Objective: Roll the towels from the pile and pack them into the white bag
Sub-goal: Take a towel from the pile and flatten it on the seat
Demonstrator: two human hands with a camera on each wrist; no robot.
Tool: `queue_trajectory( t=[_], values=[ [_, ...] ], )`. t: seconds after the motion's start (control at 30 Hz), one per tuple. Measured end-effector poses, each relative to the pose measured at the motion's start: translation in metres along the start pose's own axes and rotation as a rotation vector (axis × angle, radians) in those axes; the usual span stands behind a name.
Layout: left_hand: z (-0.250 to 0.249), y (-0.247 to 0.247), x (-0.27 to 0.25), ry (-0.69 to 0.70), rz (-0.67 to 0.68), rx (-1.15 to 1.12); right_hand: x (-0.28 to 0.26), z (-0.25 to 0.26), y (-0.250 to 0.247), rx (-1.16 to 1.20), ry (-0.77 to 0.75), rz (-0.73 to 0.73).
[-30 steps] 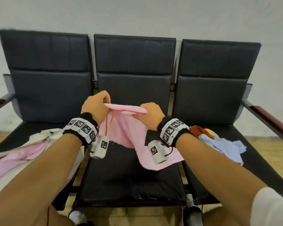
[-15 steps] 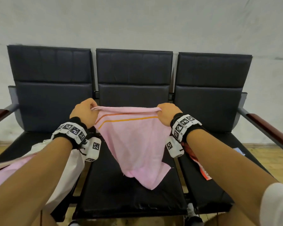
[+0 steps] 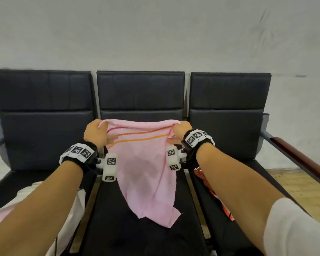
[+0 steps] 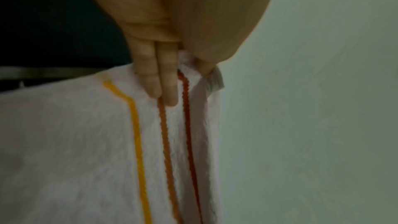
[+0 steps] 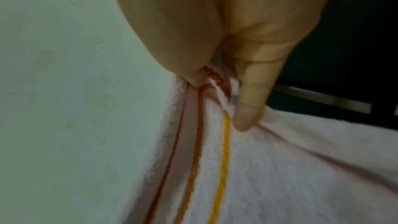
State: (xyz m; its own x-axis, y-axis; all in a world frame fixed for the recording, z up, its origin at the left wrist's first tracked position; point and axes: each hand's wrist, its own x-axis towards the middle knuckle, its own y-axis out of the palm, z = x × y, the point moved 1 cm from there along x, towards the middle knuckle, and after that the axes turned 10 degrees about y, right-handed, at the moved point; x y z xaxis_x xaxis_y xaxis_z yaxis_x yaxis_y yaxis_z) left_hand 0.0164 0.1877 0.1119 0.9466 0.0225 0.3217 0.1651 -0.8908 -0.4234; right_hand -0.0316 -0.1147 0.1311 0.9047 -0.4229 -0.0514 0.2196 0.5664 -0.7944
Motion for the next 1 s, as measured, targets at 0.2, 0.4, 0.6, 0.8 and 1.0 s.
queue_trajectory(
  t=[0.2, 0.4, 0.6, 0.8, 1.0],
  values=[
    [-0.061, -0.011, 0.006, 0.266, -0.387, -0.193, 0.022, 0.038, -0.013, 0.962, -0.078, -0.149],
    [-0.082, -0.014, 0.001, 0.536, -0.487, -0.266, 0.013, 0.052, -0.037, 0.88, -0.323, -0.378],
    [0.009, 0.002, -0.015, 0.302, -0.231, -0.019, 0.009, -0.029, -0.002, 0.301, -0.247, -0.249],
    [0.129, 0.034, -0.093, 0.064, 0.193, 0.239, -0.014, -0.148, 0.077, -0.015, 0.041, 0.12],
    [0.205, 0.049, -0.174, -0.105, 0.442, 0.249, -0.063, -0.224, 0.148, -0.137, 0.112, 0.332]
  ],
)
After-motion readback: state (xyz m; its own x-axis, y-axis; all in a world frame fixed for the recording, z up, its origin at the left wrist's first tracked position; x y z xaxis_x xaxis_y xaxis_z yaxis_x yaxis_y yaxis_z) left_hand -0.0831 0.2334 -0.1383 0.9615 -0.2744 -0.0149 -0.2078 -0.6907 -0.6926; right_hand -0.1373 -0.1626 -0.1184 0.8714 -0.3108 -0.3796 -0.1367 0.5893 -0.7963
